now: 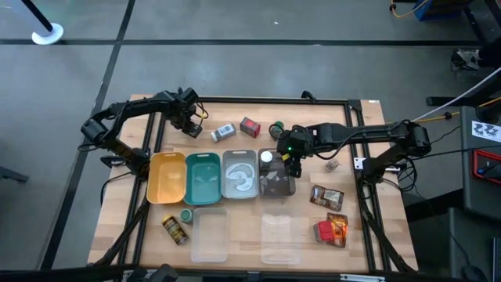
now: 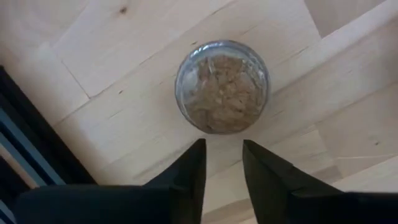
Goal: Sort spices by type
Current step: Put the left brown seasoning bottle into the gray bin
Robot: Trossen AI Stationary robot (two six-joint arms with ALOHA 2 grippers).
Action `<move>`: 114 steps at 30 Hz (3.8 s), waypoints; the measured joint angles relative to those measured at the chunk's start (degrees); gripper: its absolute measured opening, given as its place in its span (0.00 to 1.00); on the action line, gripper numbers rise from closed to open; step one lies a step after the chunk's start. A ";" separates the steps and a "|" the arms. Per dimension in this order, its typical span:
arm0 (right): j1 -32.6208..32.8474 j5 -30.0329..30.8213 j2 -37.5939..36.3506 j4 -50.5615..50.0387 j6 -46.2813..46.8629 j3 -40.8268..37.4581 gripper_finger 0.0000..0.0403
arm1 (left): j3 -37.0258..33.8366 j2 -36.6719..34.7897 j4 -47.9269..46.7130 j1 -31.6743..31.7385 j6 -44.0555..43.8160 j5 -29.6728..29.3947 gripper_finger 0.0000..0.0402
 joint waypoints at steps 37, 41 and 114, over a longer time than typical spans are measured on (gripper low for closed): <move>0.00 0.00 0.02 -0.07 -0.02 0.00 0.71 | -0.02 0.00 10.11 0.00 11.37 -0.07 0.63; 0.00 0.00 0.02 -0.09 -0.02 0.00 0.71 | -0.02 0.00 10.60 0.00 11.34 -0.07 0.62; -0.02 11.96 -30.67 -14.41 26.66 -22.10 0.71 | 17.84 0.80 9.60 -40.96 8.12 15.97 0.42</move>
